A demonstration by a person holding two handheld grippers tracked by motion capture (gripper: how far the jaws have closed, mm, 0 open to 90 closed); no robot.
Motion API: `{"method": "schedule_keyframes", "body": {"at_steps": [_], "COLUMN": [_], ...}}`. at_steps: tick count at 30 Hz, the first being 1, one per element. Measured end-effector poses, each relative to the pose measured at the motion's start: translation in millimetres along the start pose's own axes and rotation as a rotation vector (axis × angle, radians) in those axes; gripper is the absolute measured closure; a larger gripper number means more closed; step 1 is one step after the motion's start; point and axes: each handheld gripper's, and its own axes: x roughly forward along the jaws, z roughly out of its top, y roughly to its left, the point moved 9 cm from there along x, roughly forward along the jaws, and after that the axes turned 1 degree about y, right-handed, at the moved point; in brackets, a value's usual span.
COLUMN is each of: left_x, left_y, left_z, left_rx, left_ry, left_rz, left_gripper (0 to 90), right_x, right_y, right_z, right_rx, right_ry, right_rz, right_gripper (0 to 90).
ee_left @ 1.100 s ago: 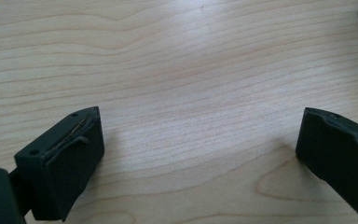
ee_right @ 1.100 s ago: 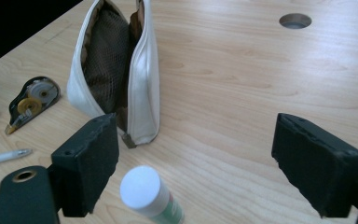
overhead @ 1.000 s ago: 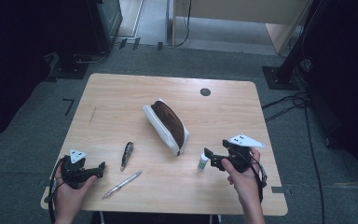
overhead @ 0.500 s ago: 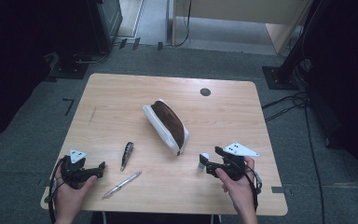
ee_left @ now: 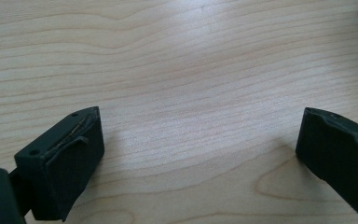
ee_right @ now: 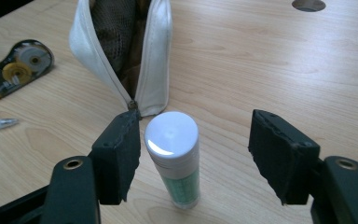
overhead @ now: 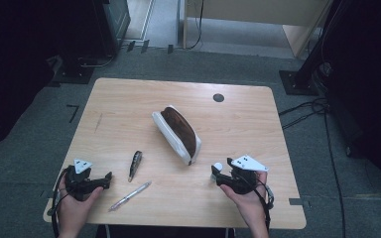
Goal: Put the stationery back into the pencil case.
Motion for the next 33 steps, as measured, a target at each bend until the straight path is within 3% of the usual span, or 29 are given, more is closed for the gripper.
{"method": "schedule_keyframes", "body": {"at_steps": [8, 23, 27, 33], "left_x": [0.0, 0.0, 0.0, 0.0], "left_y": [0.0, 0.0, 0.0, 0.0], "left_z": [0.0, 0.0, 0.0, 0.0], "left_rx": [0.000, 0.000, 0.000, 0.000], "left_ry": [-0.001, 0.000, 0.000, 0.000], "left_rz": [0.000, 0.000, 0.000, 0.000], "left_gripper": [1.2, 1.2, 1.2, 1.2], "right_x": [4.6, 5.7, 6.0, 5.5], "right_y": [0.6, 3.5, 5.6, 7.0], "right_z": [-6.4, -10.5, -11.5, -9.8], "right_rx": [-0.023, -0.047, -0.065, -0.068], "right_ry": [0.016, 0.019, 0.017, 0.015], "right_rz": [-0.010, 0.001, -0.003, -0.005], "right_gripper": [45.8, 56.7, 64.5, 65.5]}}
